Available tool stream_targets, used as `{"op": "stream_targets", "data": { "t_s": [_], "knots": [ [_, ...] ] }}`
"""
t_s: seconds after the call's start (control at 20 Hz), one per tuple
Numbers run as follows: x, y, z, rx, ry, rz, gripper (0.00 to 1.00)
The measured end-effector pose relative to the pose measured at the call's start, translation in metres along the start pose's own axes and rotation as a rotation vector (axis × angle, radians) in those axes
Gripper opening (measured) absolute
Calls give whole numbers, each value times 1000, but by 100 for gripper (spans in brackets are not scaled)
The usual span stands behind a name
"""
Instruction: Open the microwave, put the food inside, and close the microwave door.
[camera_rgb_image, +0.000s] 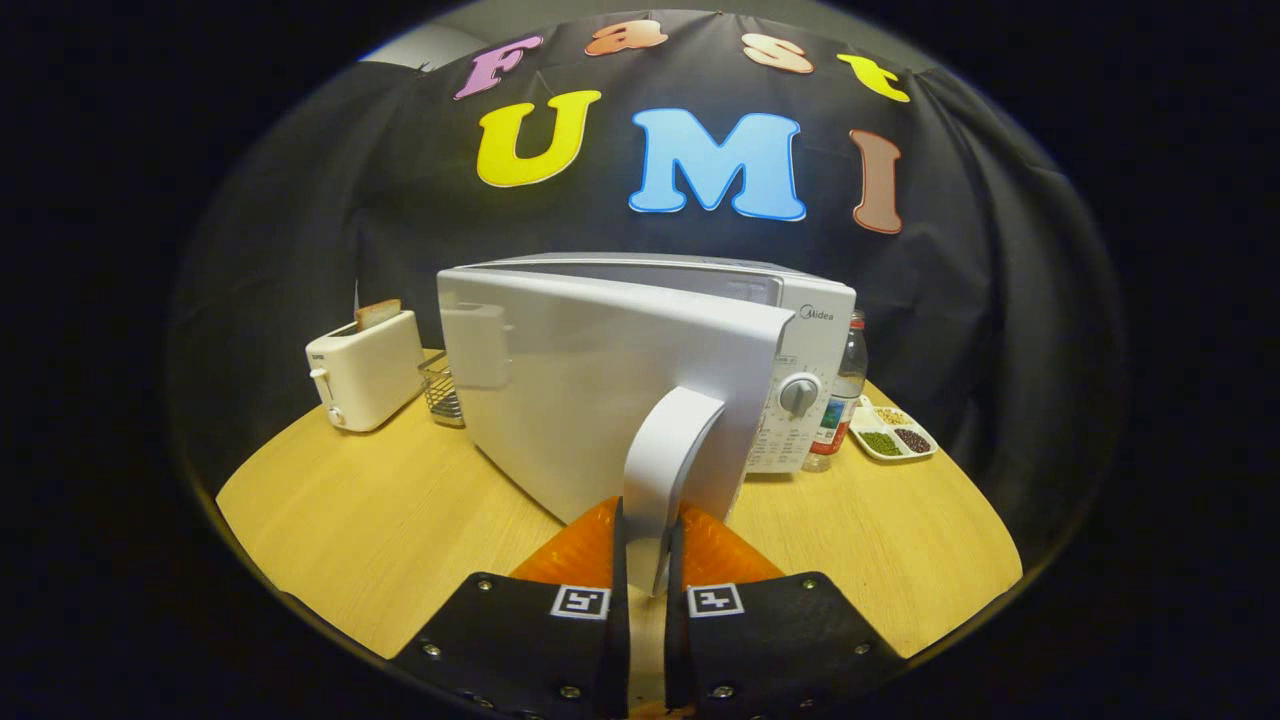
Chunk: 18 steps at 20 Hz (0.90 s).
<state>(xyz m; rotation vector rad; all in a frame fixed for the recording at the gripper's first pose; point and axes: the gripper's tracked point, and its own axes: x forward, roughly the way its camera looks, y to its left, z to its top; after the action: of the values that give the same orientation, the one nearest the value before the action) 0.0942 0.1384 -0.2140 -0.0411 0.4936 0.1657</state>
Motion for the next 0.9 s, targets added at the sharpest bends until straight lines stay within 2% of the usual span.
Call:
{"op": "stream_targets", "data": {
  "t_s": [0.7,0.8,0.9],
  "knots": [
    [-64,105,-25,-38,-5,59,19],
    [-70,121,-30,-42,-12,74,24],
    [-76,134,-37,-50,-10,80,24]
  ]
}}
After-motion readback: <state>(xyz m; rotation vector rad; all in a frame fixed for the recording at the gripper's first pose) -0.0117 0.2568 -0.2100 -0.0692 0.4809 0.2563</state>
